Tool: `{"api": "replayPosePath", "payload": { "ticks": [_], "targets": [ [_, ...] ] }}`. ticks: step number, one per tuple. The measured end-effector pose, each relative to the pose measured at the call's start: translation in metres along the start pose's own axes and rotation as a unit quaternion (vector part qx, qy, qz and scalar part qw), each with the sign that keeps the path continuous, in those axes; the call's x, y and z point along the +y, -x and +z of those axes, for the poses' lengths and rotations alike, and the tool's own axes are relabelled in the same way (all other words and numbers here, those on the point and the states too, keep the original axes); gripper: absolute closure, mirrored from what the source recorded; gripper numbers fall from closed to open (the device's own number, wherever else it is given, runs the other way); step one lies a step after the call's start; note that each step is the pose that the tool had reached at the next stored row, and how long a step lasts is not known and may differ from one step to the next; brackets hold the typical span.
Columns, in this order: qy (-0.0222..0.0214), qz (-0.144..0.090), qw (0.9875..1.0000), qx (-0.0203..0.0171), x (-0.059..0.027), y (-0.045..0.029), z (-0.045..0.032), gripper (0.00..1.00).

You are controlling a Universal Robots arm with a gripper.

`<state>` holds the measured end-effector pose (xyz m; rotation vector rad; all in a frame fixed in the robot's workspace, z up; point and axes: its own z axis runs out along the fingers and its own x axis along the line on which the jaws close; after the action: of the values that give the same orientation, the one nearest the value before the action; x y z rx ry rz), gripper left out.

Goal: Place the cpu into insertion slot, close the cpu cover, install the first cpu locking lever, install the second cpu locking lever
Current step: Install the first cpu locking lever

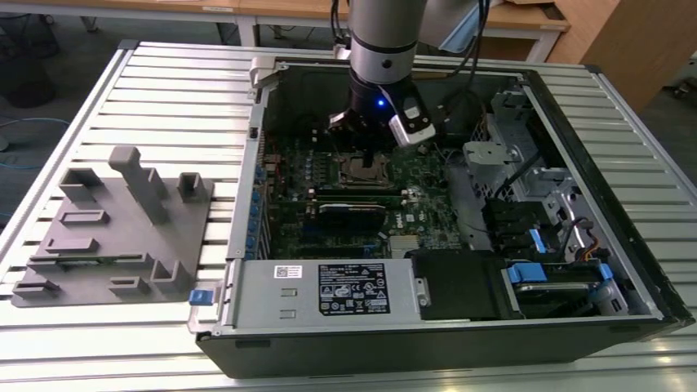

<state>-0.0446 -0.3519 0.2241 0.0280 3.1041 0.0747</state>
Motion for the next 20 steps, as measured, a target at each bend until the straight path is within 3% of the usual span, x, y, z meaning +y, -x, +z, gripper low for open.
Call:
{"api": "replayPosePath", "payload": {
  "ticks": [7, 13, 16, 18, 20],
  "targets": [
    [-0.0002, 0.0, 1.0, 0.0001, -0.0003, 0.0, -0.0008, 0.89],
    [0.0, 0.0, 1.0, 0.0, 0.0002, 0.0003, -0.0088, 0.89],
    [0.0002, 0.0, 1.0, -0.0001, 0.0002, 0.0004, -0.009, 0.89],
    [0.0, 0.0, 1.0, 0.0, 0.0007, 0.0007, -0.0188, 0.89],
    [0.0, 0.0, 1.0, 0.0, 0.0007, 0.0007, -0.0188, 0.89]
  ]
}}
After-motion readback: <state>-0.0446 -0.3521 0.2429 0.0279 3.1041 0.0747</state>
